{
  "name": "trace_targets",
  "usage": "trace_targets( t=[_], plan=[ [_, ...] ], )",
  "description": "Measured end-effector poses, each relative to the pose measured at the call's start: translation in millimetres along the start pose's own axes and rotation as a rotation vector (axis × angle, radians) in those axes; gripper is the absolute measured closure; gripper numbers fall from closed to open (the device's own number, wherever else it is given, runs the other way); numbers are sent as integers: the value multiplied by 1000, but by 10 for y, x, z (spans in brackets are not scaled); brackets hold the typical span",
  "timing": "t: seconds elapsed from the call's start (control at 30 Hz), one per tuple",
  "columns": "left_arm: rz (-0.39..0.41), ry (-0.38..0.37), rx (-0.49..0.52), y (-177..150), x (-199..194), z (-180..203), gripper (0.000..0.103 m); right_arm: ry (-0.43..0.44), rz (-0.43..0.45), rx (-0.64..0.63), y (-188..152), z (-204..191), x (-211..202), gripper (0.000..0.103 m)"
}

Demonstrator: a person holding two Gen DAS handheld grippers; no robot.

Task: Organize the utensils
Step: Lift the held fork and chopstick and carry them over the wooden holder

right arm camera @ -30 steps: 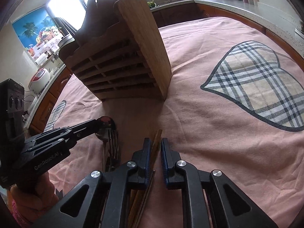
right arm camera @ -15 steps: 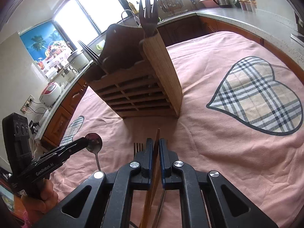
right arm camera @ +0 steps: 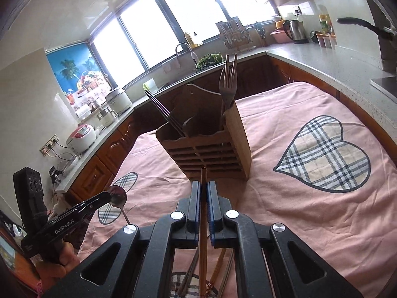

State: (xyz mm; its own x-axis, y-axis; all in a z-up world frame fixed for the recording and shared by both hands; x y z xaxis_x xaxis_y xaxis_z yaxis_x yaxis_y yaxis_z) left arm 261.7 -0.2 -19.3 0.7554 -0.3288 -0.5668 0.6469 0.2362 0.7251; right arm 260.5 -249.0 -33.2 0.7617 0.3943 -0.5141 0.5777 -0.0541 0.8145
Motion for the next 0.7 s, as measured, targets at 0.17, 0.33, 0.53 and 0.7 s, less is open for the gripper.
trace_targets(
  t=[0.17, 0.33, 0.53, 0.7],
  plan=[
    [60, 3, -6, 76, -224, -15, 101, -3, 55, -16, 73, -74, -184, 98],
    [97, 7, -13, 131, -358, -27, 101, -9, 96, -40, 162, -158, -321, 98],
    [140, 7, -33, 192, -512, -53, 101, -17, 136, -51, 224, -212, -451, 98],
    [180, 7, -45, 248, -633, -50, 101, -25, 174, -58, 274, -235, -555, 98]
  ],
)
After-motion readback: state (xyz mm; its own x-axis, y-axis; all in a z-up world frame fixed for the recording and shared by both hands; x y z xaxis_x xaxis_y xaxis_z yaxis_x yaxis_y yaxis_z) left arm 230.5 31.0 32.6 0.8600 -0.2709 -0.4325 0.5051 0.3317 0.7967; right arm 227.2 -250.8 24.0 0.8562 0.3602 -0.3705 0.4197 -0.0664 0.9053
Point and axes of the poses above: each gripper's, at about its wrist camera, not at the fingertips, and x roughly the way its jaws point, z to its right, y to its top, the point moved 4 cm from there along x, roughly the way its jaws point, and after that the axes turned 10 degrees about -x, right-handed, at the moved point
